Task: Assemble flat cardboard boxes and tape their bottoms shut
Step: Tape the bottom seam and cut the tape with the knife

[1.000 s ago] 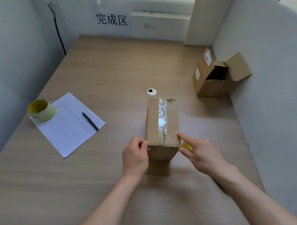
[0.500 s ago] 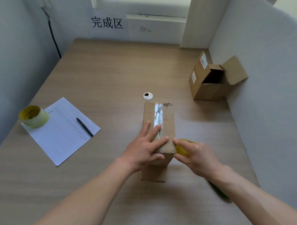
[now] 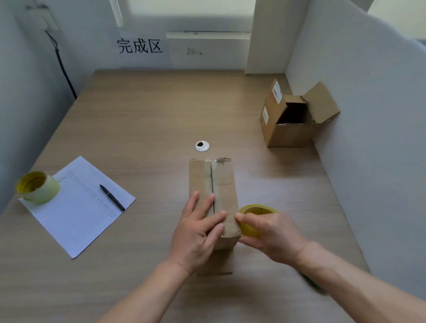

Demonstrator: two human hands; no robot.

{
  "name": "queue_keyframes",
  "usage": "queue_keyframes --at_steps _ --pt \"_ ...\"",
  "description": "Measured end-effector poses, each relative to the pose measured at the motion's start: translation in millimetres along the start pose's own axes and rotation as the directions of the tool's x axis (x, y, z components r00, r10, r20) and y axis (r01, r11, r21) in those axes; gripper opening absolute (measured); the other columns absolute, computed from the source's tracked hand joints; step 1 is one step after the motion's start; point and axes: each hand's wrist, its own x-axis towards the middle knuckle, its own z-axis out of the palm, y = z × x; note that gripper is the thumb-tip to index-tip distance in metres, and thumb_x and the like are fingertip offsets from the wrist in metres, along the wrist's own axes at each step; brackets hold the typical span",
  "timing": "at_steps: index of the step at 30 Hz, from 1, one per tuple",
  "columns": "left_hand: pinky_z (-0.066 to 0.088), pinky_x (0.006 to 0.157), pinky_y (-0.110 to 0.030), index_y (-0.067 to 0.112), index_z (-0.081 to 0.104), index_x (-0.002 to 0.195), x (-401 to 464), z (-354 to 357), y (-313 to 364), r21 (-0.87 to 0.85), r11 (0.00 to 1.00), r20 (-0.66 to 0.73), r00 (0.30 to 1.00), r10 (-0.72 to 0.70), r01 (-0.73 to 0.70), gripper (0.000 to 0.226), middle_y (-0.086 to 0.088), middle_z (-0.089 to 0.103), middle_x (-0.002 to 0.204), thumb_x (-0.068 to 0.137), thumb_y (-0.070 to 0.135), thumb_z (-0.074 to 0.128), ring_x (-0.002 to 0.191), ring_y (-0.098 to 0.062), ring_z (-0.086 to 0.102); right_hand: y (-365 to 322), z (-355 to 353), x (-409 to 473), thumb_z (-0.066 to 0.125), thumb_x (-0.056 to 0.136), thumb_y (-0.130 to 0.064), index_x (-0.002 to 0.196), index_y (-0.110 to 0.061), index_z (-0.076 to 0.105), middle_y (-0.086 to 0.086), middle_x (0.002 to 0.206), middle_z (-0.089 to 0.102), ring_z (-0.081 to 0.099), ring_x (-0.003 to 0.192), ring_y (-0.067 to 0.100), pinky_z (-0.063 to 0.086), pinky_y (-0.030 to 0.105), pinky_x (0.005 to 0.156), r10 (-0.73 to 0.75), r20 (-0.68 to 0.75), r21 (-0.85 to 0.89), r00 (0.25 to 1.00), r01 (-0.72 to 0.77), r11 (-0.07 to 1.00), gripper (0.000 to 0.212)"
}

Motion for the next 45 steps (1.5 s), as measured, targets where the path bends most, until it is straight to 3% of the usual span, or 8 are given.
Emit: queue_keyframes --at_steps 7,14,17,20,23,32,40,45 --pt "0.044 0.088 -0.048 0.016 0.062 0.081 10 -11 37 0.515 0.847 0.131 0.988 0.078 -0.135 0.059 -0.009 0.059 0.104 0.072 0.074 0.052 0.105 -0.035 0.054 -8 4 -8 0.083 0.069 -0.047 0.105 -0.026 0.069 -0.004 0.081 0.073 0.067 0.066 0.026 0.049 0.03 0.044 -0.07 0.066 0.04 0.995 0.067 0.997 0.044" --pt "0.022 0.112 -0.048 0.022 0.026 0.151 18 -7 28 0.389 0.848 0.441 0.881 0.173 -0.361 0.082 0.003 0.035 0.155 0.086 0.069 0.04 0.149 -0.027 0.015 9 -18 -29 0.064 0.071 -0.054 0.14 -0.038 0.045 -0.021 0.109 0.062 0.061 0.093 -0.002 0.048 0.022 0.083 0.117 0.486 0.381 0.866 -0.33 0.864 0.073" --pt "0.02 0.112 -0.046 0.023 0.014 0.153 21 -8 30 0.359 0.868 0.463 0.873 0.154 -0.344 0.085 0.008 0.048 0.144 0.084 0.064 0.042 0.145 -0.022 0.019 19 -27 -30 0.068 0.08 -0.049 0.119 -0.035 0.061 -0.019 0.099 0.064 0.062 0.089 0.0 0.048 0.026 0.082 0.107 0.585 0.332 0.804 -0.357 0.873 0.042" --pt "0.02 0.111 -0.043 0.025 0.007 0.154 27 -5 37 0.344 0.9 0.48 0.874 0.079 -0.27 0.093 0.016 0.051 0.13 0.078 0.06 0.047 0.139 -0.018 0.022 28 -43 -3 0.051 0.087 -0.058 0.101 -0.031 0.06 -0.008 0.095 0.066 0.056 0.097 0.018 0.037 0.035 0.083 0.05 0.483 -0.148 0.874 0.026 0.989 0.032" --pt "0.025 0.105 -0.044 0.032 0.002 0.152 35 0 47 0.325 0.934 0.449 0.893 -0.012 -0.15 0.099 0.019 0.052 0.105 0.07 0.054 0.052 0.129 -0.016 0.027 20 -50 21 0.049 0.087 -0.055 0.092 -0.03 0.059 -0.008 0.088 0.063 0.051 0.099 0.02 0.032 0.037 0.077 0.018 0.411 -0.286 0.911 0.111 0.952 0.027" --pt "0.025 0.083 -0.039 0.049 0.065 0.107 77 14 73 0.409 0.911 0.475 0.842 -0.257 0.047 0.036 0.007 0.055 0.099 0.071 0.05 0.069 0.112 -0.017 0.032 11 -51 22 0.056 0.088 -0.053 0.095 -0.027 0.064 -0.004 0.091 0.067 0.053 0.101 0.023 0.031 0.034 0.07 0.058 0.318 -0.264 0.946 0.03 0.964 0.028" --pt "0.026 0.083 -0.037 0.044 0.068 0.082 81 24 87 0.431 0.893 0.413 0.853 -0.319 0.126 0.017 0.013 0.063 0.084 0.071 0.033 0.074 0.107 -0.014 0.047 7 -39 -9 0.077 0.074 -0.042 0.069 -0.018 0.067 -0.002 0.07 0.068 0.065 0.081 0.028 0.046 0.037 0.062 0.078 0.065 -0.225 0.995 -0.062 0.972 0.026" --pt "0.031 0.086 -0.034 0.043 0.063 0.076 77 16 77 0.397 0.9 0.406 0.845 -0.349 0.181 0.017 0.016 0.064 0.08 0.07 0.037 0.078 0.102 -0.01 0.055 28 -35 -22 0.073 0.077 -0.036 0.099 -0.017 0.071 0.003 0.112 0.067 0.059 0.107 0.023 0.048 0.033 0.09 0.22 -0.231 0.136 0.948 -0.193 0.972 0.029"
